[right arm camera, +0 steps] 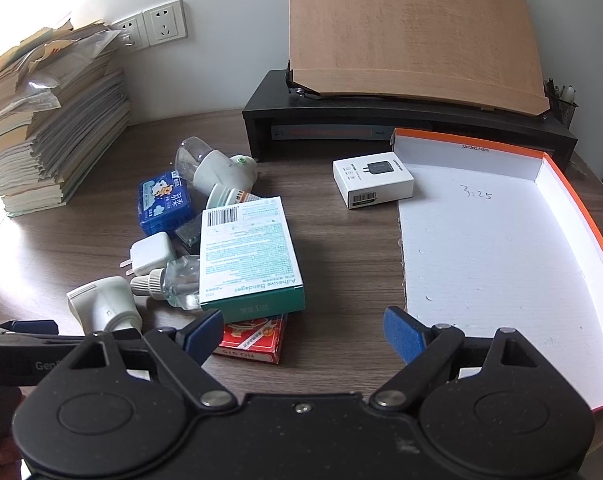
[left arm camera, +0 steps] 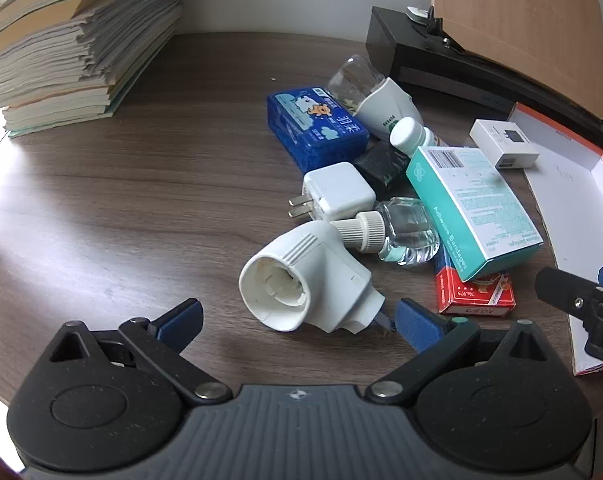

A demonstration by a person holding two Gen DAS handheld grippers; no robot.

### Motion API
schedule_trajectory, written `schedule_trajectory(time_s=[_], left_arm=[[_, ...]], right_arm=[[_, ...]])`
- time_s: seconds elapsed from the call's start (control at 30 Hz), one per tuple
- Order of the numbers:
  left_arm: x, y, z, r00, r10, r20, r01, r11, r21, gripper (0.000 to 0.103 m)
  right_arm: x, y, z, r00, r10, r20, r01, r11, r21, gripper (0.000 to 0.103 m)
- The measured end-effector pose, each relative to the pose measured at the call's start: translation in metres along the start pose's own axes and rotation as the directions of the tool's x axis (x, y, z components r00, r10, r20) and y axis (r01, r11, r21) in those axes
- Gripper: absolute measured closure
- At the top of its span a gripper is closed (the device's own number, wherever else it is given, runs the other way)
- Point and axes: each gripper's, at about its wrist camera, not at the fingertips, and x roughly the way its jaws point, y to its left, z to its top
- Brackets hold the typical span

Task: Organize rigid objects
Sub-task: 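Grasp the white plug-in heater with the left tool while the right tool grasps the teal medicine box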

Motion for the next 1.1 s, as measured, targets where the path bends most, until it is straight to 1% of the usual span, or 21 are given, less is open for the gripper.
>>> schedule_trajectory(time_s=[0.1, 0.13, 0.27, 0.4, 0.53, 0.67, 0.7, 0.73, 0.77, 0.8, 0.83, 0.93, 1.1], left_arm=[[0.001, -0.001, 0.001, 1.0, 0.002, -0.006, -0.002, 1.0, 0.014, 0.0], [0.002, -0.001, 0.001, 1.0, 0.006, -0.005, -0.006, 1.0, 0.02, 0.0], [0.005, -0.001, 0.003, 1.0, 0.015, -0.004, -0.015, 0.999, 0.044, 0.0], [0.011, -0.002, 0.005, 1.0, 0.015, 0.0, -0.015, 0.997, 0.071, 0.0], [0.017, -0.004, 0.006, 1.0, -0.012, 0.025, 0.009, 0.993, 0.12, 0.0], [0.025, -0.005, 0.005, 0.998, -0.057, 0.04, 0.049, 0.986, 0.16, 0.0], [0.026, -0.005, 0.004, 0.996, -0.07, 0.05, 0.061, 0.984, 0.167, 0.004], [0.026, -0.004, 0.004, 0.994, -0.091, 0.059, 0.079, 0.982, 0.172, 0.017], [0.027, -0.005, 0.004, 0.994, -0.096, 0.058, 0.084, 0.98, 0.179, 0.023], [0.026, -0.007, 0.004, 0.993, -0.089, 0.072, 0.074, 0.978, 0.197, 0.027], [0.026, -0.007, 0.003, 0.993, -0.092, 0.077, 0.074, 0.975, 0.208, 0.028], [0.023, -0.003, 0.004, 0.989, -0.121, 0.084, 0.104, 0.977, 0.184, 0.03], [0.013, 0.006, 0.006, 0.987, -0.124, 0.099, 0.107, 0.982, 0.158, 0.031]], right_arm=[[0.0, 0.001, 0.0, 1.0, -0.008, 0.007, 0.008, 1.0, -0.003, 0.001], [0.001, 0.001, 0.001, 1.0, 0.003, -0.001, -0.003, 1.0, 0.007, 0.001], [0.001, 0.003, 0.001, 1.0, -0.002, 0.02, 0.002, 1.0, -0.001, 0.001], [0.003, 0.007, 0.002, 1.0, -0.001, 0.004, 0.001, 1.0, -0.002, 0.001], [0.004, 0.01, 0.002, 1.0, -0.013, -0.004, 0.013, 1.0, -0.01, 0.001], [0.007, 0.011, 0.005, 1.0, -0.007, -0.006, 0.007, 1.0, -0.02, 0.001], [0.008, 0.012, 0.006, 1.0, -0.008, -0.004, 0.008, 1.0, -0.025, 0.001], [0.008, 0.013, 0.007, 1.0, -0.013, -0.004, 0.013, 0.999, -0.032, 0.001], [0.009, 0.013, 0.007, 1.0, -0.01, 0.0, 0.01, 0.999, -0.034, 0.001], [0.01, 0.014, 0.009, 1.0, -0.011, 0.002, 0.011, 0.999, -0.037, 0.001], [0.011, 0.013, 0.01, 1.0, -0.004, 0.005, 0.004, 1.0, -0.031, 0.001], [0.014, 0.015, 0.014, 1.0, 0.019, -0.006, -0.019, 0.999, -0.042, 0.001], [0.026, 0.026, 0.027, 0.997, 0.081, 0.004, -0.08, 0.993, -0.085, 0.001]])
